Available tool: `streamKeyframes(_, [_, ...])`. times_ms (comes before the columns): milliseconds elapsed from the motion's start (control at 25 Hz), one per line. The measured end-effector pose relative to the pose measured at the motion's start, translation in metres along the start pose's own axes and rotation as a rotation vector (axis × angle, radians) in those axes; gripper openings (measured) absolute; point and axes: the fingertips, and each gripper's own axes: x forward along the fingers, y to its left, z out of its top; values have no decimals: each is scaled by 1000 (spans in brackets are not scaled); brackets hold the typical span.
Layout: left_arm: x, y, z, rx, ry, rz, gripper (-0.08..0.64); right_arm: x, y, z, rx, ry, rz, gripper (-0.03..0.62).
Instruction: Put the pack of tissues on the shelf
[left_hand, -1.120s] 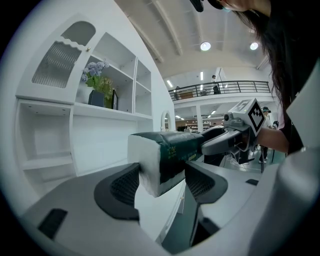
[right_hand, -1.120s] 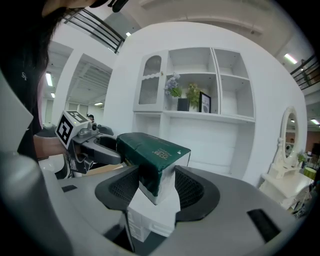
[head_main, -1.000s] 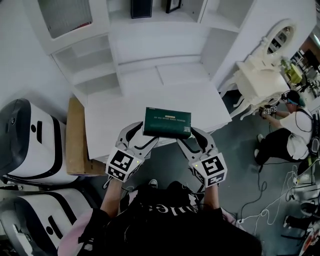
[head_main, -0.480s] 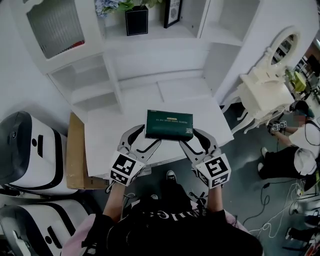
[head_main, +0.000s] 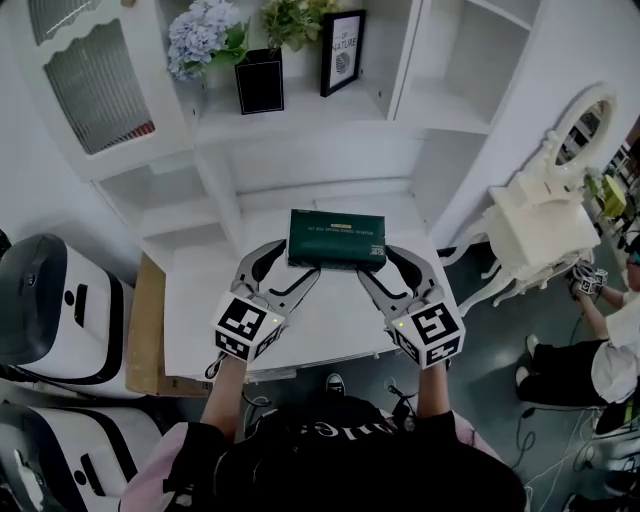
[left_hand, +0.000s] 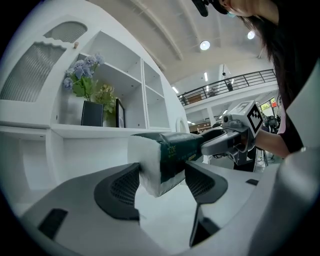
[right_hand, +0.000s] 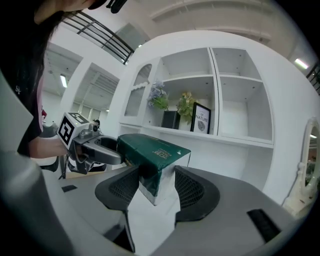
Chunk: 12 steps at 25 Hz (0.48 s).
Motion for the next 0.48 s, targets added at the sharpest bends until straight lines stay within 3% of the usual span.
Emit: streamKeyframes(480, [53,61,72,95,-63,120,288,45,-74,74,-123,-136,63,242])
